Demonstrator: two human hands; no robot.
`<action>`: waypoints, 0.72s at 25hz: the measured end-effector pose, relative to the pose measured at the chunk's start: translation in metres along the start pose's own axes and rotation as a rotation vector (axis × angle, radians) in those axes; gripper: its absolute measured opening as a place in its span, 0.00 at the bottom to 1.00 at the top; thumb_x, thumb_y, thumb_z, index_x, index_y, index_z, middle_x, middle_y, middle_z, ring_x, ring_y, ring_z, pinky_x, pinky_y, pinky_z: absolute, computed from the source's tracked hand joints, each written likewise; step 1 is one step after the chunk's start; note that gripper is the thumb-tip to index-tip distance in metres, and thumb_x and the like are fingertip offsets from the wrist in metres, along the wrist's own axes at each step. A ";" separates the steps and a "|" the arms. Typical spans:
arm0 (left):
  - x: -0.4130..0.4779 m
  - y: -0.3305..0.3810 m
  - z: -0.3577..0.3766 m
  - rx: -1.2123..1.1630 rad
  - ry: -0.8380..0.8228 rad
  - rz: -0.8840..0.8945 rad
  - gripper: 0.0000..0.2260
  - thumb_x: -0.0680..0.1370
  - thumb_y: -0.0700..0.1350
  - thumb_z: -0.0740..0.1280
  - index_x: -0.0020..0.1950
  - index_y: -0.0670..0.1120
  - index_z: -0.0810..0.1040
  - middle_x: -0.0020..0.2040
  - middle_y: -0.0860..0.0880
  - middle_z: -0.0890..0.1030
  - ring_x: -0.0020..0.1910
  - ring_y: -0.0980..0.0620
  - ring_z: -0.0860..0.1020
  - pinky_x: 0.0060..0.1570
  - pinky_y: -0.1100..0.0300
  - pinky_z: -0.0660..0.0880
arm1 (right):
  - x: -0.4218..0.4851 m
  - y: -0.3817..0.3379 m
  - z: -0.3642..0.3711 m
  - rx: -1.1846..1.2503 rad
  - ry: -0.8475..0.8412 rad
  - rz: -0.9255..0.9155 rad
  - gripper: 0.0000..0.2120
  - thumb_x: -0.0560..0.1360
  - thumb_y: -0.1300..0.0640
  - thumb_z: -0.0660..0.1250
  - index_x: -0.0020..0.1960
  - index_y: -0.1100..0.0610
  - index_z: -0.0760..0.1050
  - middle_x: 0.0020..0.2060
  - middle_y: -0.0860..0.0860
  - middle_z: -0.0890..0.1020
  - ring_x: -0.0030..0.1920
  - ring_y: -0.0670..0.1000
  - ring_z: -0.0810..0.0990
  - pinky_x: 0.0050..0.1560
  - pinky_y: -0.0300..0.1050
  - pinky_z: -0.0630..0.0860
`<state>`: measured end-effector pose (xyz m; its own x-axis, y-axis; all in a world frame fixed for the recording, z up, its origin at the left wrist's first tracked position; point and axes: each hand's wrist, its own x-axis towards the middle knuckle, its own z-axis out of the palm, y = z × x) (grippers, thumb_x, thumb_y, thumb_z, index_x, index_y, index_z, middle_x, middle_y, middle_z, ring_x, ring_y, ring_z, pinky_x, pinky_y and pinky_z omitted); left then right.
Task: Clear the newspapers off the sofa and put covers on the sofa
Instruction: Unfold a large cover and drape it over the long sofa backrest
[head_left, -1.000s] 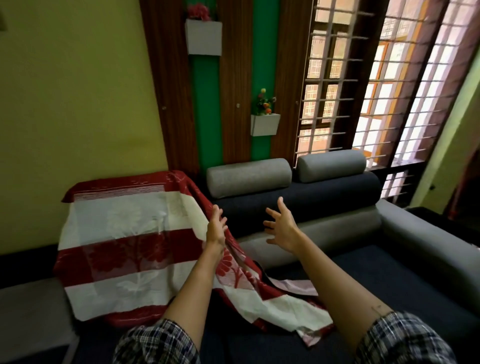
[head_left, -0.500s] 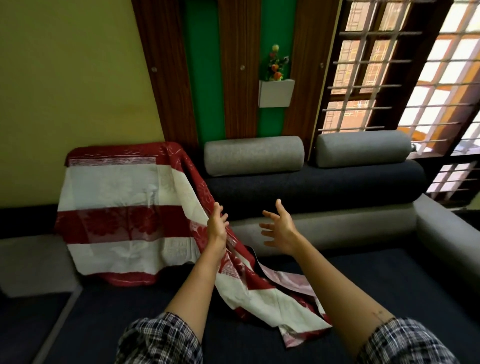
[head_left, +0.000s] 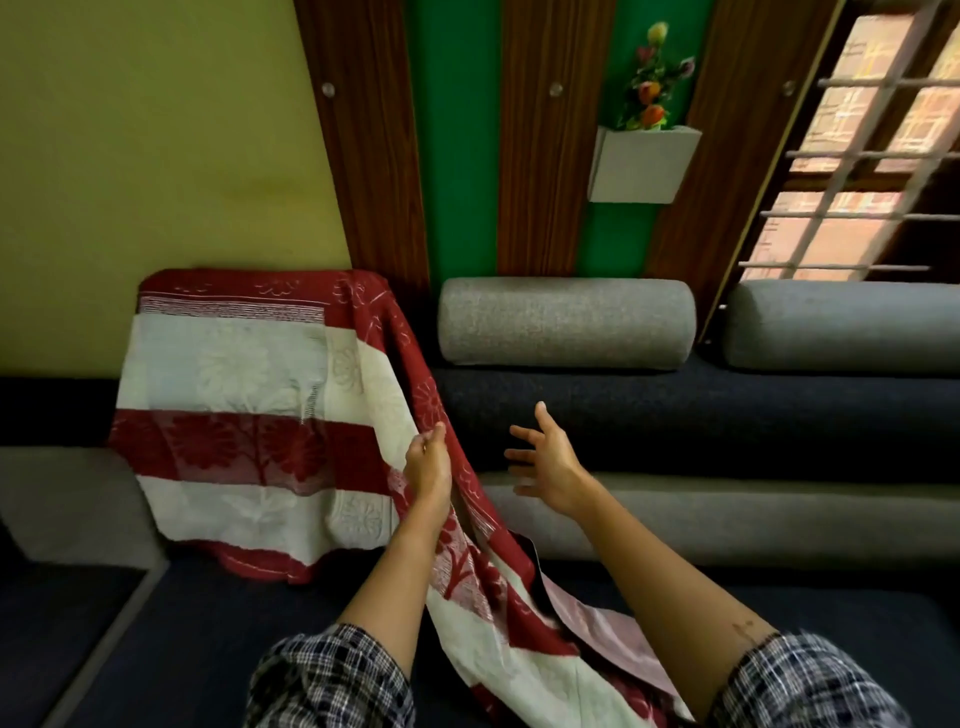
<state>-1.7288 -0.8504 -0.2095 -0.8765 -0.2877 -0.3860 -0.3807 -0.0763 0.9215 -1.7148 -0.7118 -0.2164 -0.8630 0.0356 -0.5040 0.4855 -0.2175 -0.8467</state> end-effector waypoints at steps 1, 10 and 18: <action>0.016 0.000 0.005 0.045 0.051 0.008 0.16 0.78 0.50 0.63 0.60 0.42 0.76 0.59 0.42 0.78 0.58 0.44 0.76 0.61 0.52 0.71 | 0.017 -0.004 0.000 -0.009 -0.017 0.017 0.33 0.76 0.33 0.46 0.71 0.53 0.65 0.69 0.60 0.67 0.70 0.63 0.63 0.68 0.62 0.59; 0.104 -0.027 0.060 0.240 0.270 -0.062 0.24 0.71 0.47 0.73 0.61 0.38 0.72 0.59 0.38 0.77 0.57 0.39 0.76 0.56 0.51 0.71 | 0.119 -0.008 -0.018 -0.074 -0.089 0.143 0.32 0.77 0.33 0.46 0.64 0.54 0.72 0.61 0.57 0.74 0.62 0.59 0.71 0.60 0.55 0.65; 0.142 -0.050 0.075 0.224 0.380 -0.059 0.14 0.77 0.39 0.62 0.60 0.33 0.74 0.58 0.33 0.77 0.57 0.35 0.75 0.56 0.49 0.70 | 0.154 0.000 -0.037 -0.227 -0.158 0.209 0.24 0.79 0.38 0.49 0.61 0.53 0.74 0.51 0.52 0.79 0.54 0.56 0.77 0.55 0.53 0.73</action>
<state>-1.8567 -0.8161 -0.3136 -0.6969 -0.6225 -0.3562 -0.5182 0.0937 0.8501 -1.8431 -0.6703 -0.3001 -0.7440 -0.1420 -0.6529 0.6574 0.0192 -0.7533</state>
